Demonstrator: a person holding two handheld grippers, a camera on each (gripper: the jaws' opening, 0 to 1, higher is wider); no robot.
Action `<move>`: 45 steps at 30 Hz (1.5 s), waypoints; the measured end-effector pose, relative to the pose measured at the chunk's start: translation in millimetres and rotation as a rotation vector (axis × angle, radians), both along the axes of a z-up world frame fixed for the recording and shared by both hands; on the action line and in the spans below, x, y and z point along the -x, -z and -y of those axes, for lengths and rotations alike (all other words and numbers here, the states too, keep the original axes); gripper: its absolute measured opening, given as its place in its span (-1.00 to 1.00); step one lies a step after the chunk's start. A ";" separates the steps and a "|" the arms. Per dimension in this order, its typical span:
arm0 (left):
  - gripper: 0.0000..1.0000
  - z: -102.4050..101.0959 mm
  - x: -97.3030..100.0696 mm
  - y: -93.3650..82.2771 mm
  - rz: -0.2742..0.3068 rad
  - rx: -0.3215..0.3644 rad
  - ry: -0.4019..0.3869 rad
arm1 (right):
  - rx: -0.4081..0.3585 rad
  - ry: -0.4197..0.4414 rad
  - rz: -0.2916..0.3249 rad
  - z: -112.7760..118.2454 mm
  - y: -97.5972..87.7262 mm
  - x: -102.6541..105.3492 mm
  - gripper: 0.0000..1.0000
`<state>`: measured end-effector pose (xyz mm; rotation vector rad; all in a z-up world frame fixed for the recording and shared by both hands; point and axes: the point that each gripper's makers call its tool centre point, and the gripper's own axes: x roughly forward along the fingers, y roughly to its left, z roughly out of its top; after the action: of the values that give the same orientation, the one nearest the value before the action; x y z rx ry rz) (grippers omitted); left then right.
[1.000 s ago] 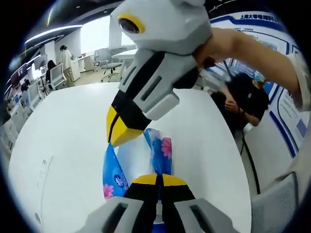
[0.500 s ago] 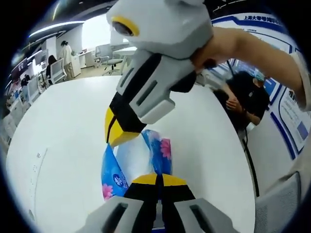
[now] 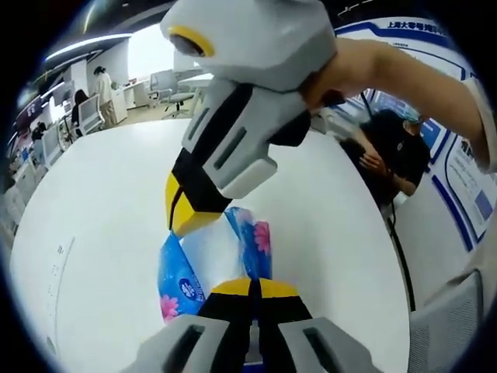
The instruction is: Operate the shoe box by opening the lid, removing the specified soft item, and placing it in the target area until the item is outside and the box remains undamaged.
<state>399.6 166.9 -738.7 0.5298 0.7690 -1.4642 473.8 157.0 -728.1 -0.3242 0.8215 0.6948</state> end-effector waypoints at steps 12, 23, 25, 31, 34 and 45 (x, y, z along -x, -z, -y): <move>-0.81 -5.9 -0.1 -3.8 0.028 -0.009 -0.004 | 0.051 -0.024 0.023 3.7 -2.2 0.1 -0.90; -0.68 -18.2 0.1 -22.5 0.062 -0.016 -0.011 | 0.079 -0.029 0.042 7.8 -18.8 5.5 -0.79; -0.64 -22.1 -0.7 -26.7 0.074 -0.015 -0.015 | 0.075 -0.024 0.045 7.2 -22.5 8.3 -0.76; -0.57 -38.4 -1.3 -39.0 0.090 -0.019 -0.042 | 0.078 -0.023 0.046 4.3 -32.1 17.8 -0.67; -0.52 -48.7 0.3 -46.1 0.102 -0.018 -0.053 | 0.075 -0.025 0.052 1.7 -39.4 22.2 -0.62; -0.36 -93.3 9.4 -69.9 0.113 0.018 -0.157 | 0.066 -0.032 0.061 -13.7 -62.5 44.4 -0.41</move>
<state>390.2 260.2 -668.9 0.5228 0.6920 -1.2838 429.4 170.7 -665.6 -0.4167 0.7835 0.6851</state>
